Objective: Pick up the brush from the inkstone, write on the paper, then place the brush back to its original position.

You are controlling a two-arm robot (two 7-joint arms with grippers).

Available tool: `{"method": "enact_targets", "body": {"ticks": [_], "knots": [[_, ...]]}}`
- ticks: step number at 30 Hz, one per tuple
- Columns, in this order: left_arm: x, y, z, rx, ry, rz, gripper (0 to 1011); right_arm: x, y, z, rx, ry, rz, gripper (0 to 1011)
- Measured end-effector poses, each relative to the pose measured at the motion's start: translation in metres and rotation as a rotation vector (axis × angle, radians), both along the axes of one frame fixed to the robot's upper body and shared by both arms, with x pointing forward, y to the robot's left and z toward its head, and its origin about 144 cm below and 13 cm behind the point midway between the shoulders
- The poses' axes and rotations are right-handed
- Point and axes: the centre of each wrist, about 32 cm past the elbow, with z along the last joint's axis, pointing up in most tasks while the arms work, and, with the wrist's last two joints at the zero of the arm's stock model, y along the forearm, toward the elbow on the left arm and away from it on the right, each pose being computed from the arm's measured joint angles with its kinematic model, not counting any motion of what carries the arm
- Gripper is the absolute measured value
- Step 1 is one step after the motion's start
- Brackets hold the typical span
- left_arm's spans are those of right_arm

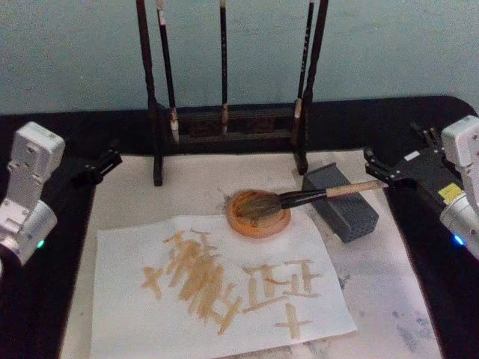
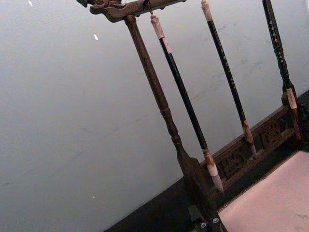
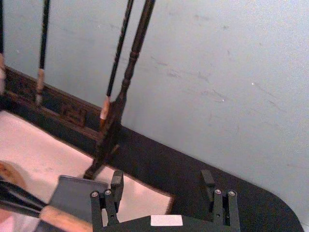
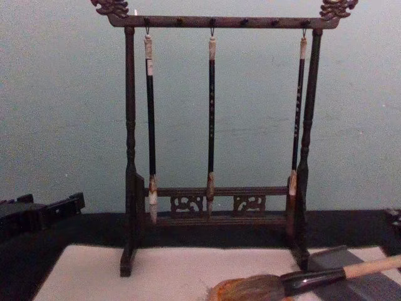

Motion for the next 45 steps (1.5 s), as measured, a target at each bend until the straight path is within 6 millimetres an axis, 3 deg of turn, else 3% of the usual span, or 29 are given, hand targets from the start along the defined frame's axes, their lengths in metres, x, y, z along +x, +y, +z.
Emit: {"method": "enact_targets", "body": {"ticks": [15,29,45], "knots": [[0.000,0.000,0.000,0.000,0.000,0.000,1002,-0.042,-0.006,0.008,0.078,-0.015,0.023,1008],[0.000,0.000,0.000,0.000,0.000,0.000,1002,-0.076,-0.016,0.002,0.206,0.056,0.010,1008],[0.000,0.000,0.000,0.000,0.000,0.000,1002,-0.077,-0.026,-0.016,0.420,0.193,0.040,1008]]}}
